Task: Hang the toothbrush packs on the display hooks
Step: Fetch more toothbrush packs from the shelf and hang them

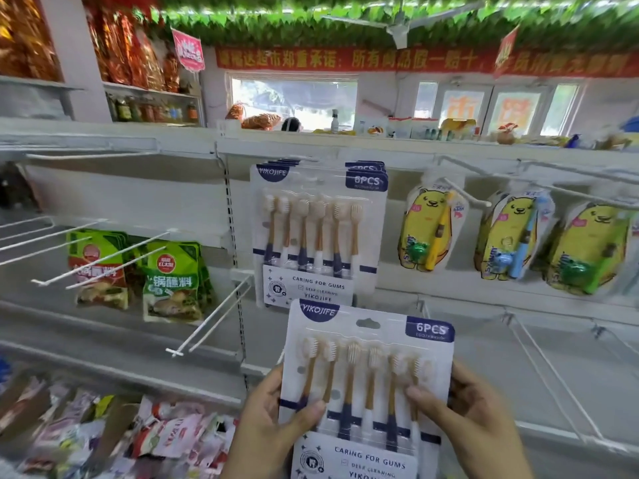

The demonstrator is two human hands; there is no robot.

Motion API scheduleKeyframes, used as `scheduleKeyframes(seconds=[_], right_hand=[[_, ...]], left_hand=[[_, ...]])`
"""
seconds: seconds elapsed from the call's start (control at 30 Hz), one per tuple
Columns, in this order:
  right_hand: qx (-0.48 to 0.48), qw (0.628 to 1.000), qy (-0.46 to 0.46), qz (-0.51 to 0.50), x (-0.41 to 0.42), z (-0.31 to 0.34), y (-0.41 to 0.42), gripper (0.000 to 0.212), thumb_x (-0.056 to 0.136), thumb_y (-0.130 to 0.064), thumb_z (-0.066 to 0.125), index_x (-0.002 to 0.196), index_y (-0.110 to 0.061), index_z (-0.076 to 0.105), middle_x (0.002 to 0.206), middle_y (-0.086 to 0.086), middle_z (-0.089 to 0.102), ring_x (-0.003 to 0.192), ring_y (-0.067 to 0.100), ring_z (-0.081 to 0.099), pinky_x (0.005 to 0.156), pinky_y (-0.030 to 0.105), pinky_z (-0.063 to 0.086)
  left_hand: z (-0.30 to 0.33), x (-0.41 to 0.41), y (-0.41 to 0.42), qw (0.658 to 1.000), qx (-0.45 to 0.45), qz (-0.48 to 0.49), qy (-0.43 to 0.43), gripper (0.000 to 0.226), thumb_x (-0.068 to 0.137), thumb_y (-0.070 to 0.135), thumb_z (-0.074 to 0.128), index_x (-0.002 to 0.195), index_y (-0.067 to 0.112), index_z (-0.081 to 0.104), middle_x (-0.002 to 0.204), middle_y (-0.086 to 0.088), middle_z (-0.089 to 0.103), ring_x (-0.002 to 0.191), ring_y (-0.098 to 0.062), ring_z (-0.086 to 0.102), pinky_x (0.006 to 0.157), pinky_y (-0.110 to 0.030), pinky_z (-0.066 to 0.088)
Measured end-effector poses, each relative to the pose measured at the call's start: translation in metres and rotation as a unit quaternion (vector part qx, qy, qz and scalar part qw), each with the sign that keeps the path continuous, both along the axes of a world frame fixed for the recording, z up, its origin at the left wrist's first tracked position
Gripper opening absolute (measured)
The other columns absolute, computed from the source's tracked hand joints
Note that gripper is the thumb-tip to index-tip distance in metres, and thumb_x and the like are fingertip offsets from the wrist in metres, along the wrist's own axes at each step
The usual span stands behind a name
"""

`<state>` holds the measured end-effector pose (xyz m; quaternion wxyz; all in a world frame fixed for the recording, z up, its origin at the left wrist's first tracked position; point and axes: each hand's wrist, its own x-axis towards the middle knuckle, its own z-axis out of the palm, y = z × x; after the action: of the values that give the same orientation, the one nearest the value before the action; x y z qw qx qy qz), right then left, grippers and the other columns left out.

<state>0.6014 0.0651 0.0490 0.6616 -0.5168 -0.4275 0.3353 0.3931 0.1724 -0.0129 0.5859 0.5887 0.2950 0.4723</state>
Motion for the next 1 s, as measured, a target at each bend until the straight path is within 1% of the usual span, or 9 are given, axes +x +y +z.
scheduleKeyframes(seconds=[0.1, 0.2, 0.27, 0.33, 0.5, 0.67, 0.8, 0.9, 1.0], right_hand=[[-0.016, 1.000, 0.002, -0.020, -0.021, -0.013, 0.003, 0.072, 0.033, -0.045, 0.099, 0.099, -0.026, 0.080, 0.091, 0.013, 0.078, 0.079, 0.020, 0.074, 0.066, 0.021, 0.058], [-0.046, 0.999, -0.012, -0.015, -0.040, -0.034, 0.004, 0.043, 0.055, -0.008, 0.089, 0.095, -0.022, 0.081, 0.089, 0.012, 0.078, 0.075, 0.016, 0.073, 0.065, 0.023, 0.058], [-0.074, 0.996, -0.037, -0.017, -0.050, -0.055, 0.006, 0.044, 0.066, 0.014, 0.080, 0.094, -0.019, 0.078, 0.086, 0.011, 0.078, 0.071, 0.013, 0.072, 0.064, 0.024, 0.058], [-0.097, 0.994, -0.046, -0.018, -0.061, -0.076, 0.008, 0.046, 0.069, 0.020, 0.077, 0.094, -0.018, 0.076, 0.081, 0.011, 0.078, 0.068, 0.011, 0.071, 0.063, 0.023, 0.058], [-0.143, 0.987, -0.068, -0.008, -0.080, -0.126, 0.018, 0.048, 0.069, 0.016, 0.081, 0.088, -0.028, 0.081, 0.080, 0.010, 0.078, 0.069, 0.009, 0.070, 0.065, 0.024, 0.057], [-0.177, 0.983, -0.050, -0.008, -0.096, -0.152, 0.035, 0.033, 0.073, 0.012, 0.079, 0.094, -0.013, 0.075, 0.083, 0.007, 0.078, 0.074, 0.014, 0.072, 0.065, 0.024, 0.057], [-0.175, 0.983, -0.052, -0.003, -0.102, -0.155, 0.050, 0.029, 0.083, 0.005, 0.074, 0.104, -0.015, 0.074, 0.091, 0.003, 0.079, 0.084, 0.018, 0.075, 0.069, 0.024, 0.057], [-0.174, 0.980, -0.092, -0.012, -0.103, -0.158, 0.060, 0.026, 0.086, 0.001, 0.072, 0.101, -0.021, 0.071, 0.091, -0.005, 0.079, 0.087, 0.011, 0.074, 0.072, 0.020, 0.057], [-0.169, 0.977, -0.131, -0.023, -0.102, -0.161, 0.068, 0.025, 0.088, -0.006, 0.073, 0.101, -0.027, 0.069, 0.092, -0.012, 0.078, 0.090, 0.006, 0.073, 0.078, 0.023, 0.058]], left_hand=[[-0.016, -0.023, 0.003, 0.999, -0.011, -0.010, 0.042, 0.066, 0.066, 0.016, 0.088, 0.126, 0.023, 0.061, 0.114, 0.002, 0.075, 0.108, -0.017, 0.069, 0.089, -0.029, 0.054], [-0.034, -0.046, 0.001, 0.997, -0.032, -0.026, 0.067, 0.055, 0.080, 0.014, 0.080, 0.128, 0.027, 0.057, 0.114, 0.011, 0.074, 0.108, -0.007, 0.068, 0.085, -0.020, 0.053], [-0.049, -0.061, -0.002, 0.994, -0.053, -0.029, 0.089, 0.053, 0.080, 0.013, 0.076, 0.126, 0.032, 0.056, 0.114, 0.018, 0.072, 0.108, -0.002, 0.067, 0.082, -0.015, 0.053], [-0.067, -0.075, -0.004, 0.991, -0.074, -0.029, 0.110, 0.054, 0.080, 0.006, 0.074, 0.124, 0.032, 0.057, 0.112, 0.020, 0.073, 0.105, -0.002, 0.068, 0.080, -0.014, 0.053], [-0.106, -0.101, 0.001, 0.977, -0.118, -0.013, 0.177, 0.049, 0.080, -0.001, 0.076, 0.112, 0.034, 0.065, 0.096, 0.012, 0.077, 0.091, -0.004, 0.072, 0.071, -0.012, 0.052], [-0.129, -0.122, 0.022, 0.963, -0.144, -0.029, 0.227, 0.047, 0.081, 0.006, 0.078, 0.114, 0.037, 0.062, 0.099, 0.010, 0.077, 0.097, -0.009, 0.072, 0.084, -0.023, 0.053], [-0.134, -0.125, 0.042, 0.961, -0.118, -0.029, 0.249, 0.041, 0.080, 0.014, 0.079, 0.112, 0.035, 0.064, 0.101, 0.015, 0.076, 0.097, -0.006, 0.071, 0.082, -0.020, 0.052], [-0.136, -0.125, 0.056, 0.962, -0.077, -0.027, 0.259, 0.038, 0.083, 0.020, 0.077, 0.117, 0.033, 0.064, 0.105, 0.019, 0.075, 0.098, 0.000, 0.068, 0.088, -0.020, 0.052], [-0.138, -0.123, 0.066, 0.962, -0.050, -0.024, 0.267, 0.037, 0.085, 0.024, 0.076, 0.119, 0.031, 0.064, 0.105, 0.022, 0.074, 0.099, 0.004, 0.067, 0.090, -0.023, 0.050]])
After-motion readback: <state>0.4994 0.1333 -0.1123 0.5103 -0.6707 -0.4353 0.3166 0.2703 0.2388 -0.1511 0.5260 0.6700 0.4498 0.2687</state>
